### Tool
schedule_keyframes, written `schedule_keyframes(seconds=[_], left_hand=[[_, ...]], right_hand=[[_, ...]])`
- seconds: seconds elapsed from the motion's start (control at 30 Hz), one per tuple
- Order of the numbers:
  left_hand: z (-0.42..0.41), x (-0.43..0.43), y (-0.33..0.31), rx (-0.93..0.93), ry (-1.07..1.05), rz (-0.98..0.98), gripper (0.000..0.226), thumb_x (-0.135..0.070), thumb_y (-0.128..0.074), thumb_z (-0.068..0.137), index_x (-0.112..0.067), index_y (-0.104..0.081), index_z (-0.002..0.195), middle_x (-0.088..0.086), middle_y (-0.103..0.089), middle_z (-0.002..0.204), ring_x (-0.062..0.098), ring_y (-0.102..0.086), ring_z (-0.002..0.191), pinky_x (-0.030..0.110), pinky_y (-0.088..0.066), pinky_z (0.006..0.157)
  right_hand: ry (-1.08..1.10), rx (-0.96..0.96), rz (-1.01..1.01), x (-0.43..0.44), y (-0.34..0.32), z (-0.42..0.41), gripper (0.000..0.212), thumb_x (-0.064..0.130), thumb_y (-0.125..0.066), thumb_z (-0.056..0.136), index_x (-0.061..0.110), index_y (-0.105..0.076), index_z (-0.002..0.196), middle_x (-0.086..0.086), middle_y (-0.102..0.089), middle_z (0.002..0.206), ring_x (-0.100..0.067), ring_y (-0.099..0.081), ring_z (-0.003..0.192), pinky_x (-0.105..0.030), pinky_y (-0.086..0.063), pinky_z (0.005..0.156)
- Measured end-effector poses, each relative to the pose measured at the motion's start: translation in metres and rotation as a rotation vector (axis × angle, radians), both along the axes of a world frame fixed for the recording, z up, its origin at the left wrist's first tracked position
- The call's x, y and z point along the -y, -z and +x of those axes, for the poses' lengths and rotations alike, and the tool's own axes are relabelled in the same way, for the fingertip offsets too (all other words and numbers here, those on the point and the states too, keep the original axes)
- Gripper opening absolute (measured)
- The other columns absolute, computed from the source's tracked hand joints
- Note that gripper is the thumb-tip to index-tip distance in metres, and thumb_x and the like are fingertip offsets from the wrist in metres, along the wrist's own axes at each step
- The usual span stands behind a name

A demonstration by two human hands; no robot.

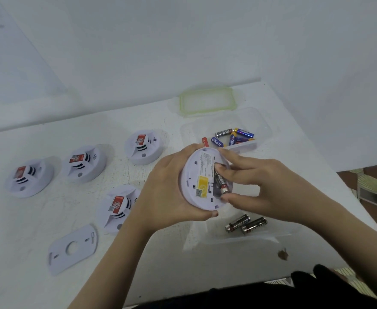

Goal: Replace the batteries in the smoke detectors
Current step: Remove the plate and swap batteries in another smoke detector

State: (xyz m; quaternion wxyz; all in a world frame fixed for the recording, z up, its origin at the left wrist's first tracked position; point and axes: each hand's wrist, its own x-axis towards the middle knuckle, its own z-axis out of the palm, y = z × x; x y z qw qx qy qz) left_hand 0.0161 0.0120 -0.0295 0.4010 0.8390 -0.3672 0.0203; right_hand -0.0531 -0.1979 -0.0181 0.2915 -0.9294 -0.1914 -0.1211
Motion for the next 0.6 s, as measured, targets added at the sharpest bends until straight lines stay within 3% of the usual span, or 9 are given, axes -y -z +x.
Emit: schedule_keyframes(seconds=[0.1,0.2,0.27,0.37,0.47,0.53,0.6], left_hand=[[0.004,-0.002,0.003,-0.036,-0.008,-0.07,0.101,-0.044,-0.09,0.048,-0.026,-0.044,0.136,-0.013,-0.058,0.125,0.015,-0.058,0.115,0.039,-0.052,0.092],[0.011,-0.005,0.008,-0.003,-0.067,-0.117,0.1,-0.049,-0.085,0.051,-0.017,-0.043,0.136,-0.005,-0.054,0.13,0.018,-0.052,0.122,0.045,-0.047,0.098],[0.017,-0.005,0.009,0.08,-0.133,-0.115,0.1,-0.055,-0.081,0.051,-0.011,-0.045,0.133,-0.003,-0.047,0.135,0.015,-0.042,0.129,0.039,-0.039,0.108],[0.025,-0.001,0.01,0.194,-0.197,-0.108,0.1,-0.061,-0.077,0.051,-0.004,-0.05,0.129,-0.001,-0.044,0.133,0.011,-0.037,0.129,0.023,-0.03,0.111],[0.029,0.005,0.009,0.102,-0.218,-0.182,0.099,-0.057,-0.081,0.049,-0.01,-0.049,0.131,-0.006,-0.051,0.132,-0.001,-0.045,0.124,0.012,-0.033,0.105],[0.031,0.011,0.009,0.031,-0.224,-0.244,0.101,-0.054,-0.082,0.047,-0.014,-0.048,0.133,-0.005,-0.054,0.133,-0.001,-0.048,0.124,0.012,-0.036,0.102],[0.035,0.019,0.008,0.018,-0.224,-0.281,0.1,-0.052,-0.082,0.047,-0.017,-0.045,0.133,-0.006,-0.054,0.132,-0.003,-0.049,0.123,0.01,-0.037,0.1]], right_hand=[[0.042,0.02,0.155,0.002,0.003,-0.01,0.038,0.034,-0.051,0.086,0.014,-0.069,0.113,0.008,-0.05,0.138,0.0,-0.053,0.12,-0.023,-0.048,0.094],[0.074,0.013,0.194,0.007,0.003,-0.019,0.029,0.027,-0.05,0.084,0.016,-0.074,0.095,0.01,-0.053,0.133,0.006,-0.049,0.122,-0.014,-0.041,0.097],[0.033,-0.071,0.128,0.011,0.002,-0.022,0.026,0.029,-0.05,0.08,0.022,-0.074,0.087,0.007,-0.055,0.134,0.004,-0.046,0.125,-0.016,-0.038,0.098],[-0.01,-0.18,0.093,0.016,0.004,-0.019,0.029,0.043,-0.053,0.081,0.031,-0.071,0.1,0.01,-0.052,0.138,0.003,-0.042,0.128,-0.017,-0.033,0.102],[0.026,-0.097,0.148,0.021,0.004,-0.001,0.035,0.041,-0.055,0.083,0.026,-0.067,0.113,0.016,-0.063,0.118,0.007,-0.053,0.11,-0.01,-0.038,0.093],[0.098,-0.055,0.176,0.027,0.001,0.019,0.033,0.036,-0.054,0.084,0.02,-0.069,0.108,0.018,-0.066,0.099,0.006,-0.058,0.087,-0.006,-0.041,0.078],[0.209,-0.045,0.127,0.035,-0.004,0.046,0.026,0.028,-0.056,0.083,0.017,-0.07,0.102,0.008,-0.067,0.09,0.0,-0.056,0.073,-0.01,-0.041,0.071]])
